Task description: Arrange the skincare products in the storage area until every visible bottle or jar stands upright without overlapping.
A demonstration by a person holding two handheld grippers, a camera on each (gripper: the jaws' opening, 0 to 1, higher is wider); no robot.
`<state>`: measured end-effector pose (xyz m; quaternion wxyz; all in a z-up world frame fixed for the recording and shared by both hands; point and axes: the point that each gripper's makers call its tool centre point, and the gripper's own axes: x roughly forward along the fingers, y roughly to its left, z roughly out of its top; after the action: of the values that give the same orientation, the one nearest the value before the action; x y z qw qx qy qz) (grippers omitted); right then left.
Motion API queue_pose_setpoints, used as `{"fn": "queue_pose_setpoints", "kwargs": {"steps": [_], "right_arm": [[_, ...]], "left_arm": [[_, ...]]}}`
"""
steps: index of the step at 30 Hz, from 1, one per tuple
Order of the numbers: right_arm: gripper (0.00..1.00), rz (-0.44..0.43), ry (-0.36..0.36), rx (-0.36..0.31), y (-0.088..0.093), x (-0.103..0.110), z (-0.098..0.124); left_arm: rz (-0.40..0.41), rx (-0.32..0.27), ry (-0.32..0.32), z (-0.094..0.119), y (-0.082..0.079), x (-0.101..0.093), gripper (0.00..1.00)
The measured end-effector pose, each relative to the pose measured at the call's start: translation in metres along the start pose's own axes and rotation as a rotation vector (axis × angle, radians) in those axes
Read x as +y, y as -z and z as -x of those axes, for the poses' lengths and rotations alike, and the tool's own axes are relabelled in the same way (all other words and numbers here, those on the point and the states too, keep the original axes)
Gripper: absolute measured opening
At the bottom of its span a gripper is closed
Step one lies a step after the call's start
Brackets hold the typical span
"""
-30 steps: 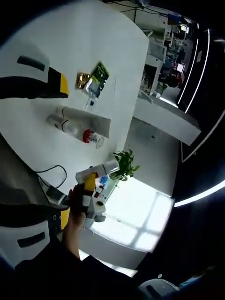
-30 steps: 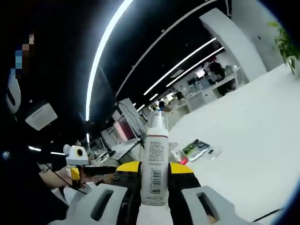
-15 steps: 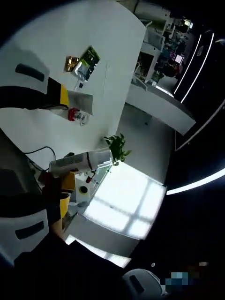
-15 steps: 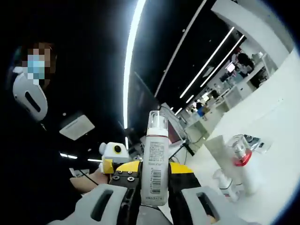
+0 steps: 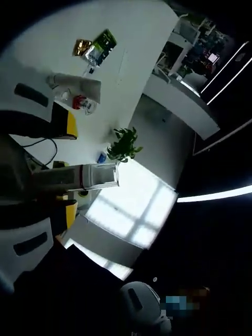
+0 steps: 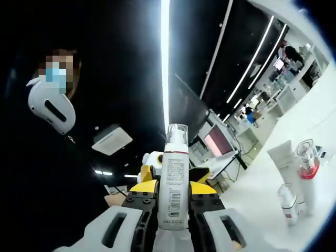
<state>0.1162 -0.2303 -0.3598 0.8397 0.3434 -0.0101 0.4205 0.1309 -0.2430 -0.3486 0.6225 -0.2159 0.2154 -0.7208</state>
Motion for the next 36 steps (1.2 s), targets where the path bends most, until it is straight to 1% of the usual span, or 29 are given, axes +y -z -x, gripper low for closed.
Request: {"fn": "queue_pose_setpoints", "kwargs": {"steps": [4, 8, 12, 14, 18, 20, 21, 22, 23, 24, 25, 26, 27, 28, 29, 30, 31, 32, 33, 34, 36], "right_arm": [[0.11, 0.002, -0.017, 0.012, 0.002, 0.002, -0.001], [0.11, 0.0, -0.025, 0.024, 0.005, 0.003, 0.001], [0.12, -0.007, -0.024, 0.041, 0.008, 0.002, 0.002], [0.12, 0.0, -0.026, 0.053, 0.01, 0.003, 0.002], [0.12, 0.005, -0.036, 0.078, 0.014, 0.005, 0.0], [0.12, 0.005, -0.029, 0.093, 0.016, 0.003, -0.001], [0.12, 0.006, -0.03, 0.094, 0.016, 0.002, -0.001], [0.12, -0.007, -0.029, 0.1, 0.016, 0.001, -0.002], [0.12, -0.008, -0.028, 0.108, 0.016, 0.002, -0.002], [0.12, 0.011, -0.016, 0.125, 0.016, 0.001, -0.002], [0.13, 0.036, 0.013, 0.148, 0.018, -0.004, -0.001], [0.13, 0.068, 0.04, 0.166, 0.019, -0.01, -0.001], [0.14, 0.145, 0.069, 0.185, 0.019, -0.016, 0.0], [0.15, 0.191, 0.089, 0.203, 0.019, -0.019, 0.0], [0.16, 0.193, 0.12, 0.235, 0.021, -0.023, 0.001], [0.16, 0.208, 0.117, 0.255, 0.021, -0.022, 0.001], [0.17, 0.232, 0.126, 0.274, 0.021, -0.022, 0.001], [0.17, 0.25, 0.129, 0.313, 0.023, -0.021, 0.001], [0.16, 0.277, 0.126, 0.326, 0.023, -0.021, 0.001], [0.16, 0.302, 0.138, 0.342, 0.023, -0.023, 0.001], [0.16, 0.338, 0.148, 0.363, 0.021, -0.024, 0.001]], "left_arm": [[0.005, -0.016, 0.01, 0.0, -0.005, -0.001, 0.38], [-0.002, -0.022, 0.023, -0.002, -0.011, -0.002, 0.33], [-0.018, -0.037, 0.065, 0.0, -0.02, -0.01, 0.21], [-0.025, -0.034, 0.07, 0.0, -0.022, -0.01, 0.18], [-0.041, -0.013, 0.072, -0.002, -0.021, -0.01, 0.17], [-0.066, -0.008, 0.08, -0.004, -0.02, -0.012, 0.15], [-0.134, -0.024, 0.057, -0.004, -0.024, -0.006, 0.15], [-0.112, -0.012, 0.06, -0.004, -0.022, -0.008, 0.15], [-0.107, -0.003, 0.06, -0.004, -0.023, -0.008, 0.15], [-0.114, 0.009, 0.047, -0.004, -0.022, -0.007, 0.15], [-0.142, 0.022, 0.04, -0.004, -0.022, -0.007, 0.15], [-0.194, 0.041, 0.032, -0.004, -0.021, -0.007, 0.15], [-0.254, 0.072, 0.018, -0.004, -0.019, -0.006, 0.15], [-0.278, 0.091, 0.015, -0.004, -0.018, -0.007, 0.14], [-0.307, 0.109, 0.021, -0.004, -0.018, -0.01, 0.14], [-0.347, 0.129, 0.016, -0.004, -0.017, -0.01, 0.14], [-0.4, 0.153, 0.025, -0.006, -0.016, -0.014, 0.13], [-0.428, 0.174, 0.031, -0.007, -0.014, -0.016, 0.13], [-0.473, 0.197, 0.024, -0.007, -0.012, -0.016, 0.13], [-0.517, 0.241, 0.018, -0.008, -0.008, -0.015, 0.13], [-0.57, 0.305, 0.008, -0.009, 0.0, -0.012, 0.13]]}}
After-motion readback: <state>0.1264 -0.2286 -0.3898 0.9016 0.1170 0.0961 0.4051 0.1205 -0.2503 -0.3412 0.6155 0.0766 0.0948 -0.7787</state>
